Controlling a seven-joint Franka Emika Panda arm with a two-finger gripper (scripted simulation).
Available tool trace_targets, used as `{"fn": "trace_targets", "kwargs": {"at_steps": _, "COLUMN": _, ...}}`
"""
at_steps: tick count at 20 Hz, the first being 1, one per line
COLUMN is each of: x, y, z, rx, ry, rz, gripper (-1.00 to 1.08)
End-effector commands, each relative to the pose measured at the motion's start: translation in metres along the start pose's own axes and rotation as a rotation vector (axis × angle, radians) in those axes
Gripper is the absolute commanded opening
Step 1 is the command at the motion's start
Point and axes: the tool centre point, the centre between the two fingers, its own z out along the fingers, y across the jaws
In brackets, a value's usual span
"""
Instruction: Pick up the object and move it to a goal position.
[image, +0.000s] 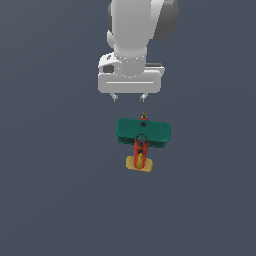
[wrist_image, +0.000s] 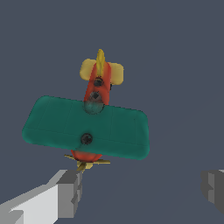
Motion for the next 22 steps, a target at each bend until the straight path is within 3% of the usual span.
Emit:
{"fn": "trace_targets", "kwargs": {"at_steps": 1, "x": 0.0, "y": 0.0, "z": 0.0, "rx": 0.0, "ry": 0.0, "rz": 0.0, "gripper": 0.28}}
{"fn": "trace_targets", "kwargs": {"at_steps": 11, "x": 0.004, "y": -0.001, "z": -0.023, "rx": -0.002, "ry": 0.033, "rz": 0.0, "gripper": 0.28}}
{"fn": "trace_targets", "kwargs": {"at_steps": 22, "x": 0.008, "y": -0.003, "z": -0.103, "rx": -0.023, "ry": 0.142, "rz": 0.001, "gripper": 0.28}}
